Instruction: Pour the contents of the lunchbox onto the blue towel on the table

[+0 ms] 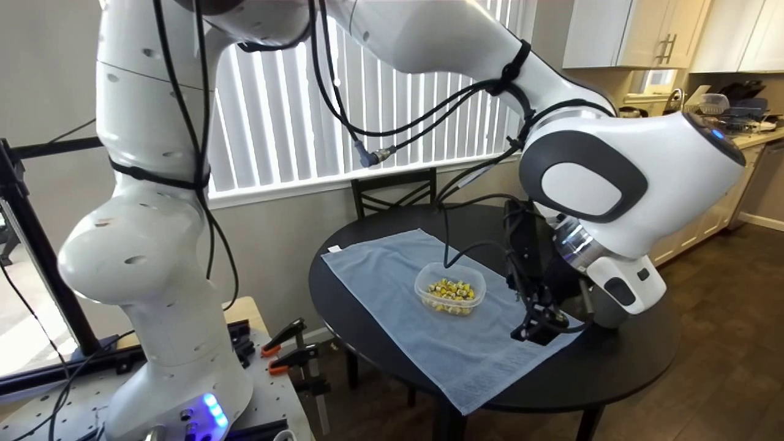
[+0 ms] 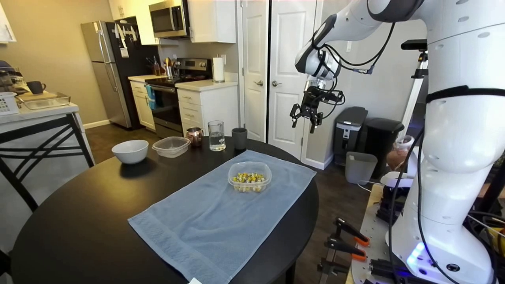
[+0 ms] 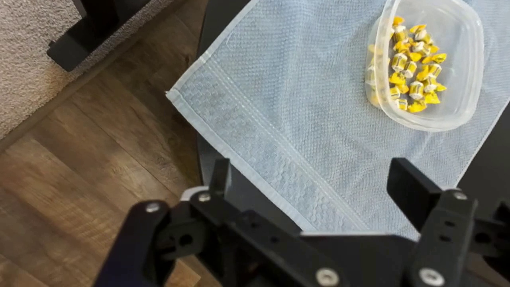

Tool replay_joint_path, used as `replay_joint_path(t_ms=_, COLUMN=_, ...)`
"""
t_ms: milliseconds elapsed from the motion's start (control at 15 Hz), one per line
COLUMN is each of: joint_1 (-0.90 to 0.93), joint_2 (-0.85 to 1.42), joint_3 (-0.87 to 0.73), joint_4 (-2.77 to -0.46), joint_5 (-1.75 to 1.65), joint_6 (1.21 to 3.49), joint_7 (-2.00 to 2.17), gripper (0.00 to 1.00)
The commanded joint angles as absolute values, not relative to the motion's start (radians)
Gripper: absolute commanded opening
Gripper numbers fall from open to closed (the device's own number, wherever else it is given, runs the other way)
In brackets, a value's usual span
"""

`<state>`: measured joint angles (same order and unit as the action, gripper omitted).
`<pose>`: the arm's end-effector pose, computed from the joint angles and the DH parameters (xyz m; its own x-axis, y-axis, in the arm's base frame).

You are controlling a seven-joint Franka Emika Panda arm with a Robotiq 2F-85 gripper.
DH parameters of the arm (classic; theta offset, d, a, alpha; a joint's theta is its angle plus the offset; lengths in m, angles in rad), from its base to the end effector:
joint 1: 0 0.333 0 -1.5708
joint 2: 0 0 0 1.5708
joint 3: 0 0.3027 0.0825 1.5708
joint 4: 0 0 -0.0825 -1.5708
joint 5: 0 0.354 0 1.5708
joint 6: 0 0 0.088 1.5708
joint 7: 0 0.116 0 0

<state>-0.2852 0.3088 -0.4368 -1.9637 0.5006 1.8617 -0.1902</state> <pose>0.4335 -0.3178 0.3069 0.7139 -0.6205 -0.3247 -0.7003 -0.6349 -0.3263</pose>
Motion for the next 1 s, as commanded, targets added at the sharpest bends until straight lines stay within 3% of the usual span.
replay_joint_path(t_ms=0, joint_1=-0.348, joint_2=0.314, joint_3=-0.37, joint_4=-1.943, joint_5=0.483, joint_6=1.866, joint_7=-0.178, gripper=1.0)
replay_joint_path(t_ms=467, joint_1=-0.35, joint_2=0.34, joint_3=-0.36, joint_4=-1.915, joint_5=0.474, joint_6=1.889, joint_7=-0.175, gripper=1.0)
replay_joint_path(t_ms=933, joint_1=-0.409, joint_2=0.549, joint_3=-0.167, joint_4=-1.701, joint_5=0.551, joint_6=2.068, joint_7=-0.411, gripper=1.0)
